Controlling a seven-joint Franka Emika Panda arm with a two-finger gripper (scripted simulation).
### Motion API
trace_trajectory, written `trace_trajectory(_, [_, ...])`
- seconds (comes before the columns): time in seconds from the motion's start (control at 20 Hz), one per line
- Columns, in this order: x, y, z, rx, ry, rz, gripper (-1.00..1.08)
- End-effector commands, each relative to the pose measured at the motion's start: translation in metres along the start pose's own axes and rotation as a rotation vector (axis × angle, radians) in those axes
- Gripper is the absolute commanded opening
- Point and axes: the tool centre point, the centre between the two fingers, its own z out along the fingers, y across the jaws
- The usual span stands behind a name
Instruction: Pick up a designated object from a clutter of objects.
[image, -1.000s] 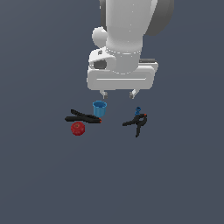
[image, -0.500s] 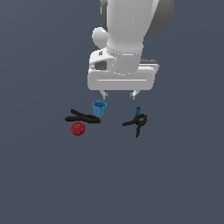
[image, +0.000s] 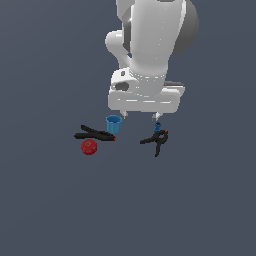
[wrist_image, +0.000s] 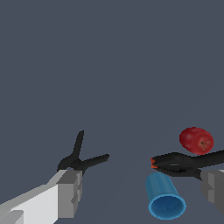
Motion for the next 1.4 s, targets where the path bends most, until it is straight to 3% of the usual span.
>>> trace_trajectory(0.0, [-0.002,-0.007,0.012,0.001,-0.001,0.036,1.00])
trace_trajectory(0.65, [-0.021,-0.050,0.086,0.009,-0.012,0.277,1.00])
trace_trajectory(1.35, [-0.059,-0.093,0.161,0.017,-0.029,0.541,1.00])
